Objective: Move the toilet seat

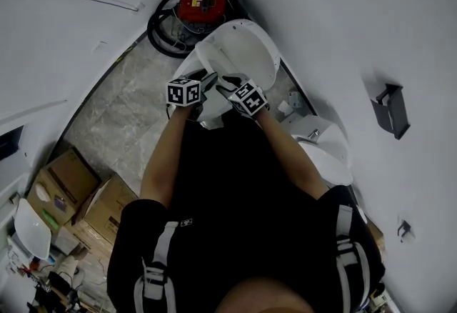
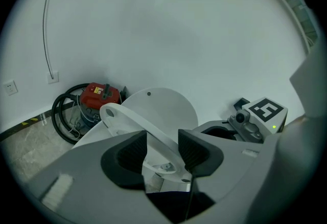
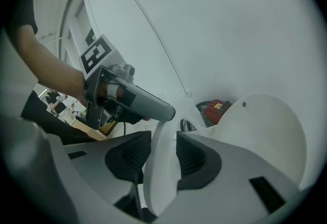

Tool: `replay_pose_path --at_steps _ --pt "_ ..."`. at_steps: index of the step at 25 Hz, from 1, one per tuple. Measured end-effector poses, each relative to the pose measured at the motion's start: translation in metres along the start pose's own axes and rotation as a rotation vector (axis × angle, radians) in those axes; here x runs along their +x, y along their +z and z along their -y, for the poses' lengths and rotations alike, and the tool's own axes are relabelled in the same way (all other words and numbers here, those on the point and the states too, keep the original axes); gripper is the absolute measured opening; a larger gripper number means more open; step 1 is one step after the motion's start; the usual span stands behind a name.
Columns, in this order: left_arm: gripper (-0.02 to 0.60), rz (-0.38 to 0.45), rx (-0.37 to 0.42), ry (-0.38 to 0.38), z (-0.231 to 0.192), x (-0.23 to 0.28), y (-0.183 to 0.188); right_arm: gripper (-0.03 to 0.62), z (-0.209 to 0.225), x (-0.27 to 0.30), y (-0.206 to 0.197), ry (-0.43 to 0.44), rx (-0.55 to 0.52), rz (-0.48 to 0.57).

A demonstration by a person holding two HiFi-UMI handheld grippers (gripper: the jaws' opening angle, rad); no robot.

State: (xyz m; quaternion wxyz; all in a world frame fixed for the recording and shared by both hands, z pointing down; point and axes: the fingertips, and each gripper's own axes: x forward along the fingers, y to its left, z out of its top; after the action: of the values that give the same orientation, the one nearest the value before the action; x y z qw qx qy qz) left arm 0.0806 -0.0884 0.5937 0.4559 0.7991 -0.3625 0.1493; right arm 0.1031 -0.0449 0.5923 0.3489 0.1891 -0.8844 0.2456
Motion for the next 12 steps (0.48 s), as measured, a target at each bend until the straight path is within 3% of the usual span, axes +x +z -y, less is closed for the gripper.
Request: replay_pose_path --at_steps 12 --pt "0.185 0.091 -0.005 0.051 0.016 -0.013 0.002 0.151 0.023 -0.02 0.002 -0.024 -0.057 0.046"
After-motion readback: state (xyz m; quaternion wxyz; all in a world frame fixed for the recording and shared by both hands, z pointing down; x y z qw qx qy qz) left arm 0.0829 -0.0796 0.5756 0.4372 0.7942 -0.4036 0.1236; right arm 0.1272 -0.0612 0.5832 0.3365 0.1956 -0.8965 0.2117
